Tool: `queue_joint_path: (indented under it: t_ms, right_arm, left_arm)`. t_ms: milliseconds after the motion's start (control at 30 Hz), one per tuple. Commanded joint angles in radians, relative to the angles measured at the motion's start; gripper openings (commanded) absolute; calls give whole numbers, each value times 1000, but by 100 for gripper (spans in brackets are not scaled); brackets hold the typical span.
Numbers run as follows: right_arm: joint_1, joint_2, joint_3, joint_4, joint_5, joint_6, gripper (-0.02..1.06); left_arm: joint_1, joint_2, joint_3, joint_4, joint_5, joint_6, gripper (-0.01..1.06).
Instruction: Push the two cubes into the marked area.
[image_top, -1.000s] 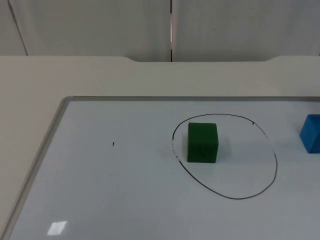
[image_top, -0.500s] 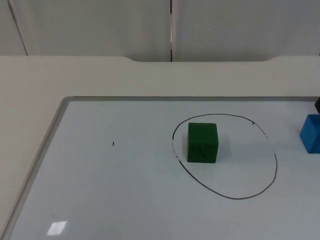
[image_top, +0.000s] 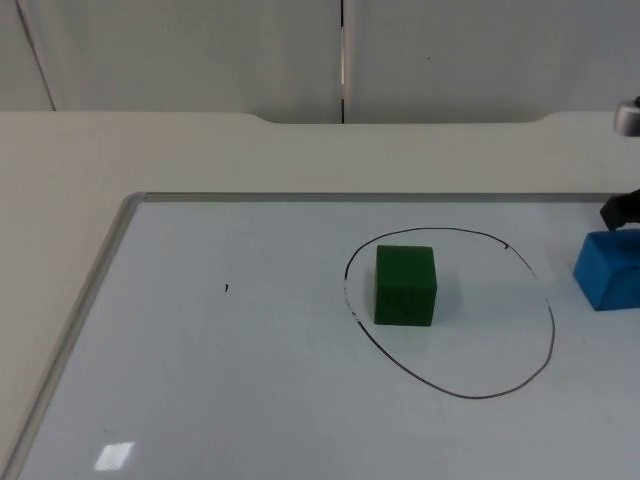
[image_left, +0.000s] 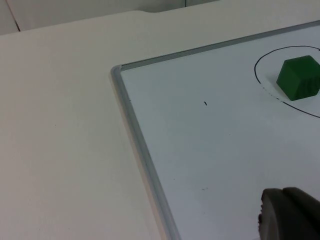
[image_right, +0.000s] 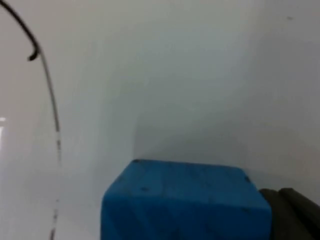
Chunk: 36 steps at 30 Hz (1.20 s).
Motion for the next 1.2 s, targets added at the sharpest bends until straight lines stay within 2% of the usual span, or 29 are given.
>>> queue_joint_path:
  t_ms: [0,367,833,1167]
  right_arm:
    - [17,0,-6,5,-10,-8,0]
    - [17,0,-6,15,9,-8,0]
    - [17,0,-6,90,31,-8,0]
    - [82,0,-6,92,7,-8,0]
  left_arm:
    - [2,-3,4,-6,-12,0,0]
    - [2,-3,4,-6,-12,0,0]
    - [2,-3,4,-6,-12,0,0]
    - [2,-3,4,-6,-12,0,0]
